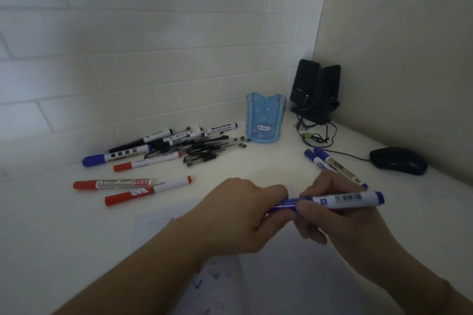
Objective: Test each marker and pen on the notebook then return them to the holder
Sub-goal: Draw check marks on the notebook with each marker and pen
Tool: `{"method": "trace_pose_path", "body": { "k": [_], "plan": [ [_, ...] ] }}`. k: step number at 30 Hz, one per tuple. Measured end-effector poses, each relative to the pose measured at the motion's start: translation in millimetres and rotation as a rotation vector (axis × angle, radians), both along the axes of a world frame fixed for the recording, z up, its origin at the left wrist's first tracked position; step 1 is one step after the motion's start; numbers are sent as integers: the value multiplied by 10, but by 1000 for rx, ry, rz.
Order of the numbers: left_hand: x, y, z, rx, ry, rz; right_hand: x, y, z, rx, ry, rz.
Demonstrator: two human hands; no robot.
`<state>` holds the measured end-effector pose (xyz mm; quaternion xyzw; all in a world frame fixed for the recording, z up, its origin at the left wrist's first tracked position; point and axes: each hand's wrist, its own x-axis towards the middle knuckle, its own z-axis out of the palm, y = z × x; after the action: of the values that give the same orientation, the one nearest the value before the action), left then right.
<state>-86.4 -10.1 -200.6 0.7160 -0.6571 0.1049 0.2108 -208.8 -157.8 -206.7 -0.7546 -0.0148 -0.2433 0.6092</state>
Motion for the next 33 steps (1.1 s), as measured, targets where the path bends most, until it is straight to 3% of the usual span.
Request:
{"method": "trace_pose_path", "body": {
  "k": [16, 20, 24, 26, 28, 33],
  "plan": [
    [-54, -54, 72, 142, 379, -90, -67, -50, 14, -277, 20, -115],
    [-23, -56, 21, 201, 423, -74, -97, -52, -9, -440, 85, -157],
    [70, -14, -37, 204, 427, 10, -63, -98, -8, -265, 1, -197],
    [172, 51, -65, 137, 524, 74, -56, -129, 26, -10, -61, -39],
    [252, 92, -106, 27, 557, 134, -48, -106, 56, 153, -1, 76],
    [307, 13, -169, 94, 397, 257, 115, 106, -74, -144, 231, -166]
  ]
}}
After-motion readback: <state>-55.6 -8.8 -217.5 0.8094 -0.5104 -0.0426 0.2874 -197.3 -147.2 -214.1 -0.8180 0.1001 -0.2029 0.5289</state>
